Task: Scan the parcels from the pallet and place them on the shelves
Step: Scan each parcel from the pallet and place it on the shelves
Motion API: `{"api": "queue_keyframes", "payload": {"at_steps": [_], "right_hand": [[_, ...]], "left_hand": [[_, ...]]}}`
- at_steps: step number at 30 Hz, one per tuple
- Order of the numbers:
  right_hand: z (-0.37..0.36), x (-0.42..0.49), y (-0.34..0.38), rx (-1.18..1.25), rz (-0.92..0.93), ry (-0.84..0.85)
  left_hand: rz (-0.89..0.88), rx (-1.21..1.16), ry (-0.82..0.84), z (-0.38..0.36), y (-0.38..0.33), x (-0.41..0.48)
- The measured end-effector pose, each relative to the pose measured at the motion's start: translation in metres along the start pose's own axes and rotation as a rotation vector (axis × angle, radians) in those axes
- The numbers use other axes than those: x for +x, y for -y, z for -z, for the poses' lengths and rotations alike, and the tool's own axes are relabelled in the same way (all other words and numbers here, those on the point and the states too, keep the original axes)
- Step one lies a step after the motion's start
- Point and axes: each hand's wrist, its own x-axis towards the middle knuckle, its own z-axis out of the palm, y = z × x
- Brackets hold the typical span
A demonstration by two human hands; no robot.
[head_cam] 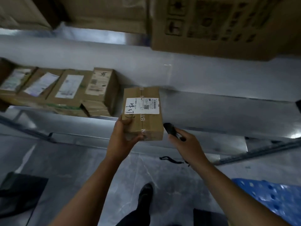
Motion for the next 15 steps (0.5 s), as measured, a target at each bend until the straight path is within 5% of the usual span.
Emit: {"api": "queue_keyframes", "payload": {"at_steps": [4, 7, 15], "right_hand": [[-0.039, 0.038, 0.020, -0.018, 0.001, 0.007], [-0.063, 0.065, 0.038, -0.020, 0.000, 0.004], [-0.055, 0.093, 0.054, -0.103, 0.008, -0.027]], "left_hand": [[-0.004, 0.300, -0.167, 0.001, 0.028, 0.011], [-0.174, 0.566, -0.097, -0.012, 0.034, 0.006], [-0.236, 0.615, 0.006, -0.023, 0.043, 0.038]]}}
